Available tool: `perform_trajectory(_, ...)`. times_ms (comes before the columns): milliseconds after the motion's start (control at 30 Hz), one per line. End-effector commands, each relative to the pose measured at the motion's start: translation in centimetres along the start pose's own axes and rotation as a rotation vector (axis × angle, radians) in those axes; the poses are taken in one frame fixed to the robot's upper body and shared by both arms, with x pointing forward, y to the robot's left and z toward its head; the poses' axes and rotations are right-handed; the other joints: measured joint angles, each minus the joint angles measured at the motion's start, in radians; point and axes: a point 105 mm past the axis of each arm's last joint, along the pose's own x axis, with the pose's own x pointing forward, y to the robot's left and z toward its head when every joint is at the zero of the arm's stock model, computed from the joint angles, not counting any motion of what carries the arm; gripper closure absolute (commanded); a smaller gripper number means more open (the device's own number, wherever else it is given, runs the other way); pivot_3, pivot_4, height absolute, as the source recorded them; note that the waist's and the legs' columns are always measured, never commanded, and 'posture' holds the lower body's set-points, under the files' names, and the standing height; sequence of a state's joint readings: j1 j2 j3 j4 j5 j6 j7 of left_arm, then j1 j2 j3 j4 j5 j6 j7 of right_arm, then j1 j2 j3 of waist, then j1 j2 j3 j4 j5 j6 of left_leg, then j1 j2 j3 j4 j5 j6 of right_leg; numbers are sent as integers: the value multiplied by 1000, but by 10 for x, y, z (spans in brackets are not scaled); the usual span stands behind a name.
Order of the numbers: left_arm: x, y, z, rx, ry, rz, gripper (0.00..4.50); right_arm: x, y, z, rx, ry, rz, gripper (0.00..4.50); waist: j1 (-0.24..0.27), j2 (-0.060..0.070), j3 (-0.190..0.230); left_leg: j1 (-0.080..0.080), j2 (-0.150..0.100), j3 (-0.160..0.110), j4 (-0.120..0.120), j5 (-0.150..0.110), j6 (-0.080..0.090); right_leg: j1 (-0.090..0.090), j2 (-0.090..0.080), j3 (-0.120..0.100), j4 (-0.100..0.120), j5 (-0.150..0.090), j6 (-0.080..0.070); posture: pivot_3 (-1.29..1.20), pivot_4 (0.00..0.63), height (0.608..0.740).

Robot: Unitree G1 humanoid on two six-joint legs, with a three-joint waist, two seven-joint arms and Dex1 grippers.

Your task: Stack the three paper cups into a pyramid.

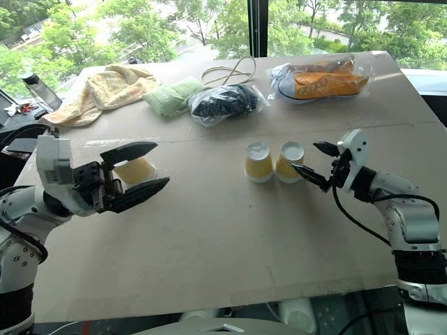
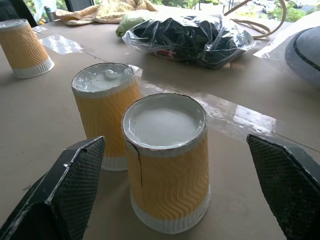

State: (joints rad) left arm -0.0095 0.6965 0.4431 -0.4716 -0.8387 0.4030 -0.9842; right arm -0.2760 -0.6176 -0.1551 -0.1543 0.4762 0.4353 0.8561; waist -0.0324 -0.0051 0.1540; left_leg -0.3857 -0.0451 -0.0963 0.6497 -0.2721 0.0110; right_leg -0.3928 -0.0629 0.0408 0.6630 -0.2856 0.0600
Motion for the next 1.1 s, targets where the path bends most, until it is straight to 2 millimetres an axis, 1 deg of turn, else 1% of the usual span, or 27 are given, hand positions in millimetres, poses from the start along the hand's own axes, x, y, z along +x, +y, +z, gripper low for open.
perform_trajectory(33, -15, 22, 13, 46, -94, 285, 0, -12, 5, 34, -104, -68, 7, 19, 0, 0, 0, 0, 0, 0, 1, 0, 1, 0, 0, 0, 1, 0, 0, 0, 150, 740)
perform_trajectory(100, -26, 42, 0, 36, -86, 499, 0, -16, 12, 47, -121, -119, 32, 19, 2, 0, 0, 2, 0, -1, 1, -2, 3, 1, 1, -1, 3, 0, 0, 0, 150, 740)
perform_trajectory(133, -31, 48, -9, 58, -58, 582, 0, -18, 17, 54, -107, -157, 63, 19, 3, 0, 0, 2, 0, -1, 1, -2, 3, 1, 1, -1, 3, 0, 0, 0, 150, 740)
perform_trajectory(267, -40, 55, -34, 134, 14, 748, 0, -26, 36, 65, -12, -260, 174, 19, 15, -3, -1, 4, 0, -1, 1, -2, 4, 5, 1, -1, 2, 0, 0, 0, 150, 740)
perform_trajectory(333, -44, 58, -44, 143, 25, 815, 0, -29, 46, 63, -21, -281, 236, 19, 22, -4, -1, 4, 0, -1, 1, -2, 4, 5, 1, -2, 1, 0, 0, 0, 150, 740)
perform_trajectory(467, -52, 70, -57, 163, 52, 924, 0, -30, 59, 49, -36, -232, 313, 19, 35, -4, -1, 3, -1, -1, 2, -2, 4, 5, -1, -2, 0, 0, 0, 0, 150, 740)
perform_trajectory(533, -52, 72, -61, 169, 60, 928, 0, -32, 60, 50, -52, -259, 320, 19, 37, -4, -1, 4, -1, -1, 2, -2, 4, 5, -1, -2, 0, 0, 0, 0, 150, 740)
perform_trajectory(600, -49, 73, -66, 137, 62, 906, 0, -33, 61, 57, -56, -325, 329, 19, 36, -5, -1, 4, -1, -1, 2, -2, 4, 5, 0, -2, 1, 0, 1, 0, 150, 740)
perform_trajectory(667, -47, 74, -74, 99, 83, 890, 0, -32, 61, 58, -68, -324, 330, 19, 37, -5, -1, 4, -1, -1, 2, -2, 4, 5, 0, -2, 1, 1, 1, 0, 150, 740)
perform_trajectory(833, -42, 77, -90, 70, 125, 854, 0, -30, 61, 55, -88, -305, 314, 19, 39, -5, -1, 4, -1, -1, 2, -2, 3, 5, 0, -3, 1, 1, 1, 0, 150, 740)
perform_trajectory(967, -41, 88, -94, 60, 121, 884, 0, -33, 66, 55, -104, -311, 351, 19, 42, -5, -1, 4, -1, -2, 2, -2, 4, 5, 0, -5, 1, 1, 1, 0, 150, 740)
perform_trajectory(1100, -37, 92, -97, 66, 131, 879, 0, -37, 70, 52, -105, -309, 384, 19, 43, -5, -2, 4, -2, -2, 2, -1, 1, 5, 0, -7, 0, 1, 1, 0, 150, 740)
